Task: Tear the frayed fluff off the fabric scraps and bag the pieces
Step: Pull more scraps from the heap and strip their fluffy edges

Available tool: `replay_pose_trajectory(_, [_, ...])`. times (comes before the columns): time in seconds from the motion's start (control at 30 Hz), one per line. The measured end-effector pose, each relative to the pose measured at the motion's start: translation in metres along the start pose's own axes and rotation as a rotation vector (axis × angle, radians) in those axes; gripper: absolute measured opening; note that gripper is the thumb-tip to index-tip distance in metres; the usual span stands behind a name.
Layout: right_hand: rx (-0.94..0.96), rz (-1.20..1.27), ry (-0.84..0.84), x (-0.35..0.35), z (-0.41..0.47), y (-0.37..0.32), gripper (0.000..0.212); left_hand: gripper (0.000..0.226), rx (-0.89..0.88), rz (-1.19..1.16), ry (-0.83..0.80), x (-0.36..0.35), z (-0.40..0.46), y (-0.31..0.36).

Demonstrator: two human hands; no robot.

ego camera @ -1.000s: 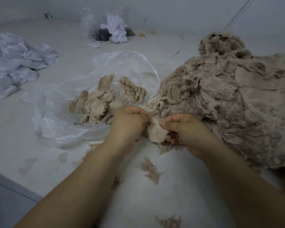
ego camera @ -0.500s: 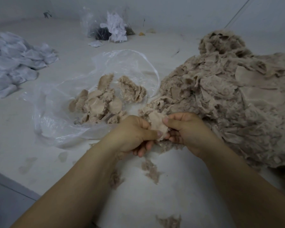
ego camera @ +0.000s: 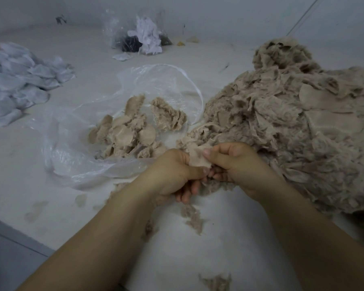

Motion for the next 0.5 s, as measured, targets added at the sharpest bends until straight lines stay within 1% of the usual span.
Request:
replay_pose_trajectory(0.1, [0.016,-0.01,0.002,0.001,0.002,0.002,0.007,0.026,0.001,-0.063,-0.011,0.003,0.001,-0.001])
replay_pose_trajectory(0.23, [0.008,0.021,0.072,0.004,0.004,0.003,0.01,0.025,-0.001,-0.091,-0.019,0.012,0.001,0.001])
replay_pose_trajectory(0.3, [0.008,0.017,0.086,0.007,0.005,0.003,0.01,0.023,-0.03,-0.158,0.025,0.019,0.002,0.004])
replay_pose_trajectory(0.33, [0.004,0.007,0.091,0.008,0.005,0.004,0.01,0.022,-0.063,-0.219,0.096,0.023,0.005,0.006])
replay_pose_trajectory(0.4, [-0.012,-0.025,0.087,0.008,0.005,0.004,0.012,0.017,-0.155,-0.338,0.314,0.036,0.012,0.013])
replay_pose_trajectory(0.47, [-0.036,-0.026,0.082,0.006,0.006,0.005,0.018,0.007,-0.236,-0.378,0.514,0.046,0.018,0.021])
replay_pose_trajectory(0.5, [-0.051,-0.019,0.081,0.005,0.006,0.004,0.021,0.023,-0.241,-0.38,0.57,0.049,0.022,0.023])
Point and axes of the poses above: each hand's wrist, its own z-axis towards the middle knuckle, its own x-axis out of the back of the hand, y = z × x, the point moved 3 cm from there along z, towards the middle knuckle, and after that the axes turned 2 degrees about z, right-handed, at the moved point
